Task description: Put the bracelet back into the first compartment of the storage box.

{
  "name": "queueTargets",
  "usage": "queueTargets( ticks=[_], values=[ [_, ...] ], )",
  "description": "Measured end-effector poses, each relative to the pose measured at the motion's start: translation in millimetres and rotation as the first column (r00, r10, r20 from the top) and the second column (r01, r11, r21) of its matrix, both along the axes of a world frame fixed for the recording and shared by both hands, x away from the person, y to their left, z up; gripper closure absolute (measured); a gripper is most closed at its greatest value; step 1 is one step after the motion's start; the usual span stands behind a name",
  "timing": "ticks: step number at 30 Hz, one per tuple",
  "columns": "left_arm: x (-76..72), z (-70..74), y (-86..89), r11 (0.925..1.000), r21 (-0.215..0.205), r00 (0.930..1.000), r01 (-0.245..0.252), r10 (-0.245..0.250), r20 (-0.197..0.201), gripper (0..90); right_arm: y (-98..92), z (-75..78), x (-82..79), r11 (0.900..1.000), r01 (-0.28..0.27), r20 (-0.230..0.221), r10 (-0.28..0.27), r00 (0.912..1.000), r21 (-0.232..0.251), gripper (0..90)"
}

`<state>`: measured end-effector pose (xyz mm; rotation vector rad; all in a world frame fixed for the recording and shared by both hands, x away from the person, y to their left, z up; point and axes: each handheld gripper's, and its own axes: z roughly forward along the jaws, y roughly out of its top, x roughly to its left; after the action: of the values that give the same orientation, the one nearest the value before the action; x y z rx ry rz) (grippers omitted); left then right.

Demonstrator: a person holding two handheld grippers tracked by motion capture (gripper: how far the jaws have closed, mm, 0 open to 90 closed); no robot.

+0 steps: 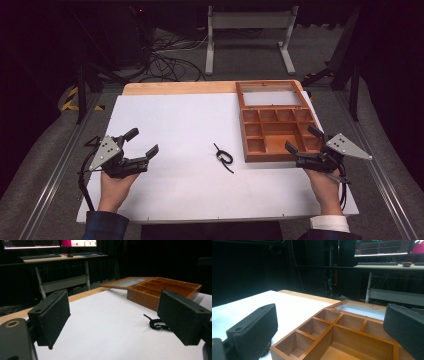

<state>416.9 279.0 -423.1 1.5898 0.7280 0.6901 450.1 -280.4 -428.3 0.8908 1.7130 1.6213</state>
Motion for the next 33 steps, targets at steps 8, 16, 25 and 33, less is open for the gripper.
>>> queueTargets(
  ticks=[8, 16, 25, 33],
  values=[
    [2.4, -0.1, -8.1, 0.9998, 0.015, 0.9991, 0.015, -0.015, -0.041, 13.4, 1.7, -0.4, 0.1, 1.000, 0.002, -0.011, -0.003, 0.9999, -0.012, 0.7],
    [6.5, 2.9, -19.4, 0.9991, 0.043, 0.9972, 0.002, 0.001, -0.075, 13.7, 1.6, 3.1, -1.8, 1.000, 0.012, -0.006, -0.013, 0.9999, -0.021, 0.9],
    [18.7, 2.1, -46.9, 0.9938, 0.106, 0.9902, 0.036, -0.021, -0.138, 13.1, 2.5, 3.7, 0.2, 0.999, -0.014, -0.074, 0.011, 0.9972, -0.030, 1.2],
    [27.8, -2.2, -63.9, 0.9899, 0.128, 0.9828, 0.060, -0.036, -0.181, 12.0, 0.5, 4.9, -0.9, 1.000, -0.009, -0.073, 0.008, 0.9973, -0.021, 2.6]
  ],
)
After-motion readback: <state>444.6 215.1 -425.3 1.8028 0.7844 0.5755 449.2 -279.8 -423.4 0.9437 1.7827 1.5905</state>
